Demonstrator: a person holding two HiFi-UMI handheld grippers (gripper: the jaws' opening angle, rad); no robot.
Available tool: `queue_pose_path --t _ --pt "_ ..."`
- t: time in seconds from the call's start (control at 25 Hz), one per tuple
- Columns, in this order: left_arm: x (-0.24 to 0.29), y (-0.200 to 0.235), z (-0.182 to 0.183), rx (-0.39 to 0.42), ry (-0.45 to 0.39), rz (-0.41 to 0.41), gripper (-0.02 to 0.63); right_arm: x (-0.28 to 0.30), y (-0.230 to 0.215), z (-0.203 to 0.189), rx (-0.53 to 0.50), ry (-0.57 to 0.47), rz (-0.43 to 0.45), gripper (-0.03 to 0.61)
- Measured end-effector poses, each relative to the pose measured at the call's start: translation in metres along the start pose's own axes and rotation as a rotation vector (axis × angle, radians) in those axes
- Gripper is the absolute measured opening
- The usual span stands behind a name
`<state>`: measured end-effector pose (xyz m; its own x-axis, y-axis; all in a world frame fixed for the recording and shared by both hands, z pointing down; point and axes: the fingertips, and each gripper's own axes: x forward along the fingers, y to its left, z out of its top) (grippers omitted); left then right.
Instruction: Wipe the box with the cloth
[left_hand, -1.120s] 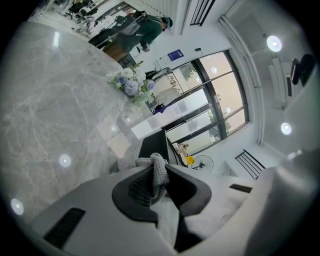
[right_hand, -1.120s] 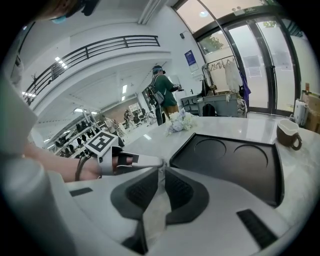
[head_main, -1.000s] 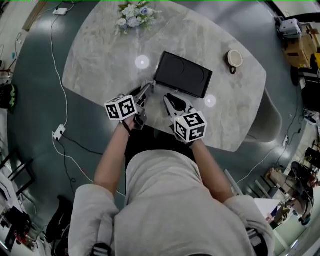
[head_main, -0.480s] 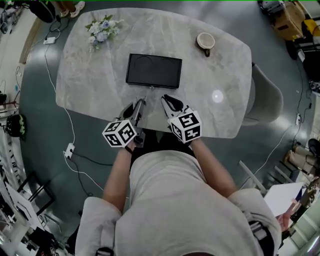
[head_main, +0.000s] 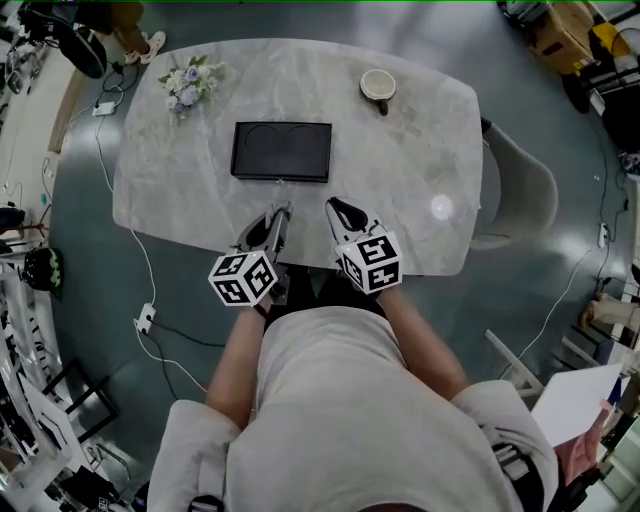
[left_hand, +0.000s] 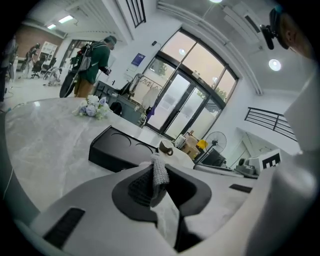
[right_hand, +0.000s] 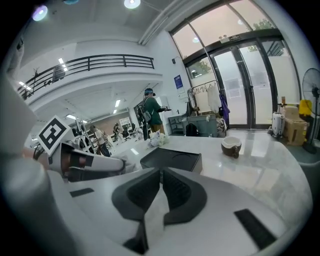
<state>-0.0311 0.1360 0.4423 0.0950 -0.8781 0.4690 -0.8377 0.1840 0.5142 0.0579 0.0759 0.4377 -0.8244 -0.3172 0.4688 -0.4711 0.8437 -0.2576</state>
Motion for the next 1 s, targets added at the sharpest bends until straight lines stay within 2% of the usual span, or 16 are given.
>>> queue_pose_path --t 0.16,0.4,0.72,0.92,1.0 --pt "-0.015 -0.022 0.007 0.044 -0.051 0.033 0.060 -0.023 -0.001 0.010 -0.024 -0.058 -0.009 0.037" --pt "-0.038 -0.052 0.038 0.106 -0.180 0.088 0.061 -0.051 0.004 0.037 -0.083 -0.162 -0.031 0.032" --pt "-0.069 -0.092 0.073 0.293 -0.278 0.082 0.061 -0.085 0.024 0.083 -0.156 -0.280 -0.070 0.031" --pt "-0.090 -0.104 0.102 0.418 -0.320 0.093 0.060 -0.107 0.031 0.121 -0.177 -0.368 -0.146 0.031" --pt "-0.098 -0.102 0.118 0.442 -0.344 0.101 0.060 -0.110 0.036 0.138 -0.213 -0.395 -0.172 0.031"
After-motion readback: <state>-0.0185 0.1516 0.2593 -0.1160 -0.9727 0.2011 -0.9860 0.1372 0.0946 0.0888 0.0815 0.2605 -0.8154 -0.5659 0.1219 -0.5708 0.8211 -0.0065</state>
